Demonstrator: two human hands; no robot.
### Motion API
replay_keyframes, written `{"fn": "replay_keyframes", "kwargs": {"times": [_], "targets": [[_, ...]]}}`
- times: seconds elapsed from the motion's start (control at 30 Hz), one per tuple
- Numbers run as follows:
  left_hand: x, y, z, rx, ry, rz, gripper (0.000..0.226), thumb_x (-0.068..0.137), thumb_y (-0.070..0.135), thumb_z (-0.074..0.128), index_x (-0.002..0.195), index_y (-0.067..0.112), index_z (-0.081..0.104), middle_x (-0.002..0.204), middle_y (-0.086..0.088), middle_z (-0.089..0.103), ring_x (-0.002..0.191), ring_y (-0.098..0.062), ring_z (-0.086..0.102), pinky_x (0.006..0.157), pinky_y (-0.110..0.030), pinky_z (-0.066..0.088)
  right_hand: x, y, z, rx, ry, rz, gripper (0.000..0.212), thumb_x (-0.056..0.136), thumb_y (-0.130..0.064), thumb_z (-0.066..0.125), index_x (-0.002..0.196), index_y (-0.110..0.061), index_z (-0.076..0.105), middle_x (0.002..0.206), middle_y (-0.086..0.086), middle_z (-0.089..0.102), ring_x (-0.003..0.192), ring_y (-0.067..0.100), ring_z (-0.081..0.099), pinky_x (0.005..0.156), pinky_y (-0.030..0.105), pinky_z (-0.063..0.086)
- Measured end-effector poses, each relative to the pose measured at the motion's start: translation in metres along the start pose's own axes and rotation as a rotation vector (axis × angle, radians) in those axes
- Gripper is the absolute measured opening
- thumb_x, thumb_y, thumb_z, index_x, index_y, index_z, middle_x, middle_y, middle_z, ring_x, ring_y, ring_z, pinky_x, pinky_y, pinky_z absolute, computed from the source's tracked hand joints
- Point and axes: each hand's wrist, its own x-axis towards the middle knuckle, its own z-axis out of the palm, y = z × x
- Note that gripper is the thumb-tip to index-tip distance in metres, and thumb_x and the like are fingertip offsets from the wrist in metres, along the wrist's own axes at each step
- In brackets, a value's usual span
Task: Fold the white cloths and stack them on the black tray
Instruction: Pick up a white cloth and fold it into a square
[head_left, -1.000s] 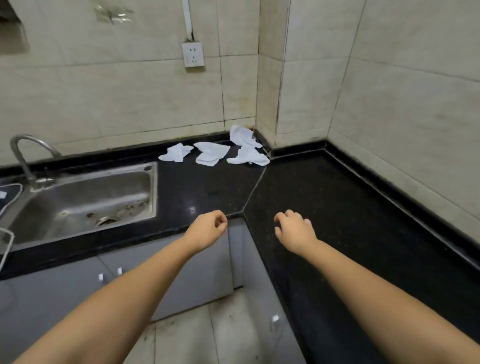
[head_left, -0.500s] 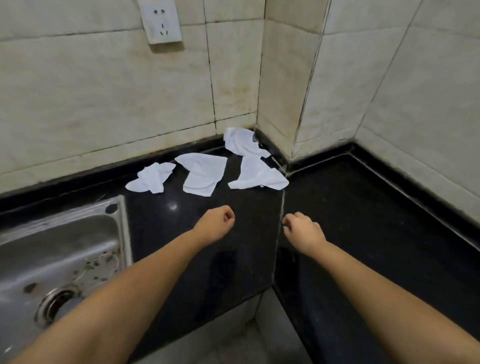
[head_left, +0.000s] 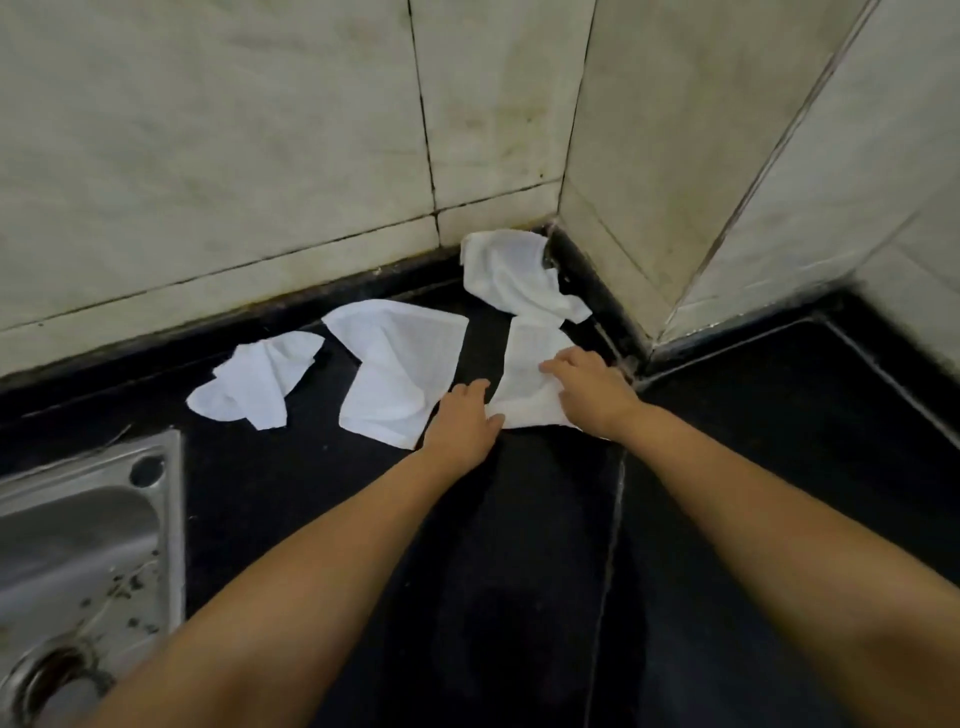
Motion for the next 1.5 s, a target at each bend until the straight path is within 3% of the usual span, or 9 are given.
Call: {"fn": "replay_keyframes", "kwargs": {"times": [0.2,0.47,0.63,0.83,0.93,1.1,1.27,1.37,1.5], "targets": [[0.0,-0.007,0.005,-0.04,0.095,0.048,0.012,0.092,0.02,0.054,0.09,0.01,0.06,0.094,-0.007,0.06,0.089,-0.023,0.057,0.079,-0.032,0.045,-0.008,0.011,0.001,0.037,0.101,-0.017,0.025,0.095,-0.023,0.049,0.115,-0.011,0.057,0.123,0.01,0.049,0.114,0.029,0.045,0.095,0.04,0.04],[-0.042,0.006,-0.069,-0.398,0.376,0.22,0.009,0.095,0.017,0.052,0.086,0.015,0.054,0.075,0.007,0.054,0.069,-0.004,0.049,0.06,-0.008,0.037,-0.075,0.002,-0.055,0.196,0.426,-0.081,0.019,0.088,-0.029,0.062,0.089,-0.01,0.063,0.093,0.006,0.059,0.089,0.023,0.055,0.079,0.039,0.047],[-0.107,-0.018,-0.086,-0.364,0.308,0.354,0.011,0.092,0.013,0.055,0.081,0.015,0.056,0.076,0.005,0.057,0.069,-0.001,0.05,0.061,-0.007,0.038,-0.145,-0.024,-0.051,0.177,0.457,-0.086,0.011,0.086,-0.025,0.066,0.09,-0.015,0.065,0.097,0.003,0.064,0.092,0.021,0.057,0.084,0.036,0.046],[-0.161,-0.054,-0.084,-0.479,0.309,0.273,0.009,0.092,0.017,0.057,0.083,0.016,0.06,0.075,0.006,0.057,0.067,-0.008,0.05,0.061,-0.018,0.041,-0.212,-0.048,-0.023,0.487,0.399,0.064,0.003,0.089,-0.016,0.062,0.088,-0.014,0.063,0.082,0.002,0.064,0.076,0.015,0.058,0.065,0.022,0.043],[-0.172,-0.055,-0.094,-0.457,0.266,0.27,0.009,0.09,0.019,0.059,0.084,0.013,0.061,0.077,0.006,0.058,0.069,-0.009,0.05,0.063,-0.021,0.041,-0.221,-0.054,-0.026,0.583,0.407,0.127,0.005,0.089,-0.017,0.061,0.089,-0.017,0.066,0.083,0.003,0.065,0.078,0.014,0.058,0.07,0.026,0.045],[-0.198,-0.079,-0.082,-0.286,-0.129,0.23,0.005,0.087,0.017,0.063,0.083,0.016,0.066,0.081,0.005,0.063,0.072,-0.004,0.055,0.067,-0.016,0.043,-0.244,-0.069,-0.002,0.538,-0.059,0.126,0.007,0.088,-0.017,0.064,0.082,-0.014,0.067,0.071,-0.002,0.056,0.067,0.009,0.052,0.067,0.024,0.041],[-0.223,-0.118,-0.037,-0.168,-0.474,0.129,0.009,0.085,0.02,0.066,0.077,0.024,0.065,0.075,0.009,0.062,0.068,0.001,0.055,0.068,-0.014,0.043,-0.27,-0.071,0.055,0.612,-0.276,0.178,0.011,0.086,-0.014,0.065,0.085,-0.004,0.067,0.072,-0.003,0.061,0.07,0.008,0.056,0.069,0.022,0.044],[-0.219,-0.123,-0.027,-0.158,-0.449,0.112,0.007,0.086,0.02,0.066,0.079,0.023,0.065,0.078,0.01,0.062,0.074,-0.005,0.056,0.068,-0.018,0.042,-0.264,-0.067,0.062,0.623,-0.247,0.222,0.014,0.088,-0.016,0.064,0.092,-0.004,0.068,0.08,0.001,0.065,0.074,0.009,0.059,0.071,0.022,0.046],[-0.193,-0.115,-0.029,-0.195,-0.16,0.014,0.008,0.087,0.02,0.062,0.09,0.013,0.067,0.085,0.003,0.062,0.08,-0.011,0.057,0.065,-0.017,0.042,-0.232,-0.062,0.054,0.622,-0.028,0.314,0.013,0.089,-0.019,0.061,0.088,-0.007,0.065,0.086,0.008,0.066,0.082,0.021,0.062,0.077,0.031,0.049]]}}
